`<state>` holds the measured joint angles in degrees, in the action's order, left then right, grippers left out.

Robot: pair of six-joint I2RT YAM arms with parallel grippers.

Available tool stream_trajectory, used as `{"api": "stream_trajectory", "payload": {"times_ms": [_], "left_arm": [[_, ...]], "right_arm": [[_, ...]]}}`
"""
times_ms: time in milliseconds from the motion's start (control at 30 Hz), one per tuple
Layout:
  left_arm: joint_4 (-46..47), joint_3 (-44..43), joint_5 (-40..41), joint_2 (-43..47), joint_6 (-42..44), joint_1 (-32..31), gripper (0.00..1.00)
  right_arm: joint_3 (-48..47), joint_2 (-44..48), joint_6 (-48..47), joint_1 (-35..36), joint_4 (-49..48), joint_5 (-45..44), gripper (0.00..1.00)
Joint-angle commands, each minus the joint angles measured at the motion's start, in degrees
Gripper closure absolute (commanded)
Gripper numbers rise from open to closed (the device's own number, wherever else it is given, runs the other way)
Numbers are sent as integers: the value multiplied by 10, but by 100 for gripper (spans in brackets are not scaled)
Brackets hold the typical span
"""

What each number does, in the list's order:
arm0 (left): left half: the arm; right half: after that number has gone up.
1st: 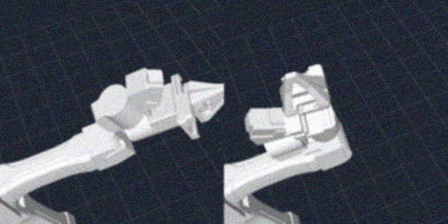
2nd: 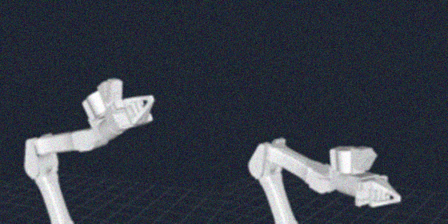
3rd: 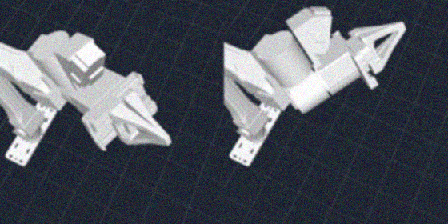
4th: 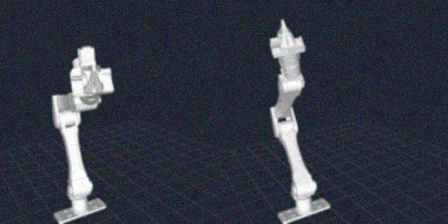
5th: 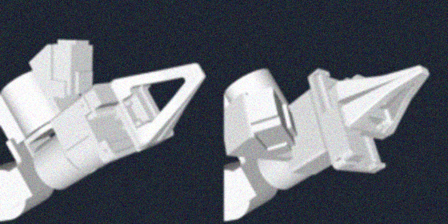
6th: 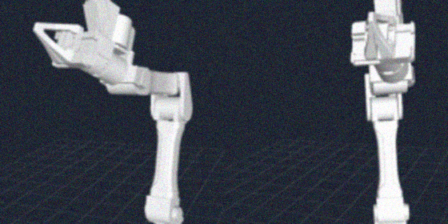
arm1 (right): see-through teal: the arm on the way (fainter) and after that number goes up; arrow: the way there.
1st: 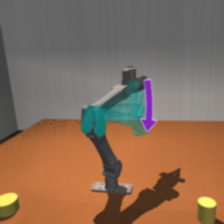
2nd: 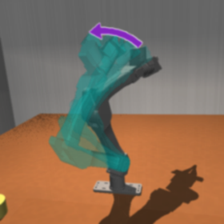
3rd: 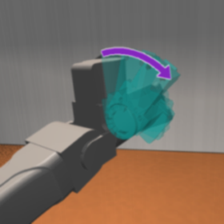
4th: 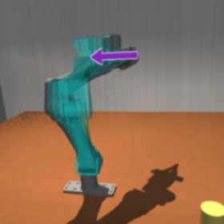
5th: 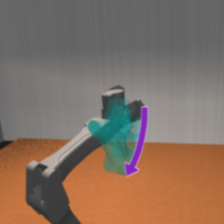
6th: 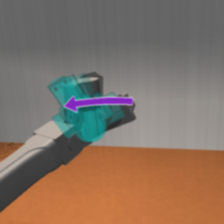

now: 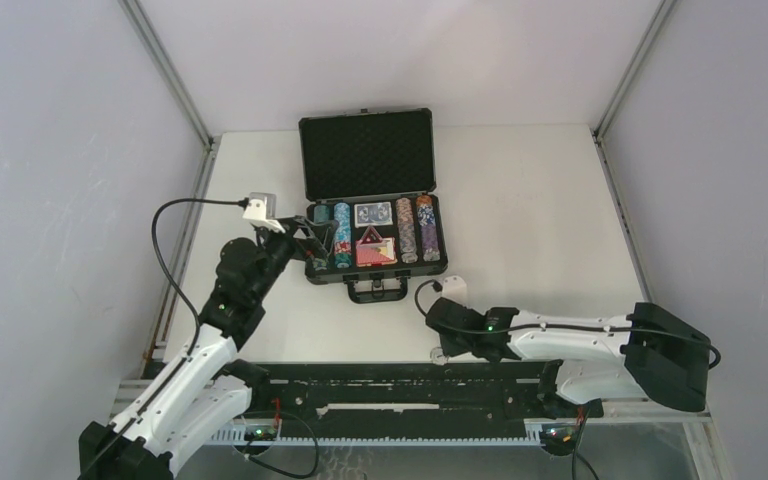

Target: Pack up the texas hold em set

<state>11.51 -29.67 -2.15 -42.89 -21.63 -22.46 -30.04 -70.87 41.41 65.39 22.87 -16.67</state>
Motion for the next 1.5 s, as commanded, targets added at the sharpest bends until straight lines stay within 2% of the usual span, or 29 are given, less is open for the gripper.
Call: {"api": "stream_trajectory", "payload": {"times_ms": [0, 100, 233, 300, 433, 633, 900, 1167, 1467], "left_arm": [[28, 4, -5, 0, -5, -6, 0], [27, 2, -6, -3, -2, -7, 0], [26, -1, -6, -8, 3, -10, 0], [26, -2, -5, -10, 3, -12, 0], [26, -3, -5, -13, 4, -14, 0], [28, -7, -3, -23, 5, -19, 0], [31, -7, -3, -32, 5, -23, 0], [37, -7, -5, -40, 6, -25, 0], [37, -5, -5, -36, 5, -26, 0]], "right_arm": [[1, 22, 0, -16, -15, -15, 74], [-1, 40, -19, -38, -25, -10, 58], [-16, 60, -81, -45, -7, 15, 41], [-23, 62, -114, -44, 9, 43, 37], [-27, 53, -128, -23, 13, 68, 35], [-60, -7, -116, 12, 38, 46, 34], [-68, -14, -106, 21, 59, 46, 33], [-77, -17, -104, 51, 71, 33, 25], [-100, -58, -94, 74, 90, 21, 27]]}}
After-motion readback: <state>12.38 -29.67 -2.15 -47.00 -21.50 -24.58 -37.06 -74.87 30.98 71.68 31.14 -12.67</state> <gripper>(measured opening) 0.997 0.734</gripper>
